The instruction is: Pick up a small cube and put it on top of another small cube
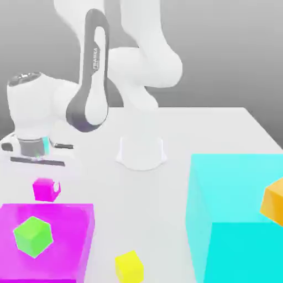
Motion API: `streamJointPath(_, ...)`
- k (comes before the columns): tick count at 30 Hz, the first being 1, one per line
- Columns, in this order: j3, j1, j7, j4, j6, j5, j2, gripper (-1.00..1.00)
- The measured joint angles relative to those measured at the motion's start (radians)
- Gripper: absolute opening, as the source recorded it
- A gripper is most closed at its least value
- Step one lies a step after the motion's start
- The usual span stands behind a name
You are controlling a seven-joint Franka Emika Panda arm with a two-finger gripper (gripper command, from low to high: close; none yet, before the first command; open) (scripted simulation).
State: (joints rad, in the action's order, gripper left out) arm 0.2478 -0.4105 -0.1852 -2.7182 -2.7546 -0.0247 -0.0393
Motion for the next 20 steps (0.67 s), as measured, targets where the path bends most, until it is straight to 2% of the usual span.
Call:
streamJointPath(12,-0.079,0.124,0.154,0.347,0.344,0.011,-0.002,-1.0)
streamJointPath(16,-0.088,0.123,0.189,0.35,0.24,-0.021,-0.111,-1.0)
streamJointPath(17,-0.09,0.122,0.192,0.347,0.22,-0.025,-0.129,1.0)
streamJointPath(20,-0.09,0.122,0.192,0.347,0.22,-0.025,-0.129,1.0)
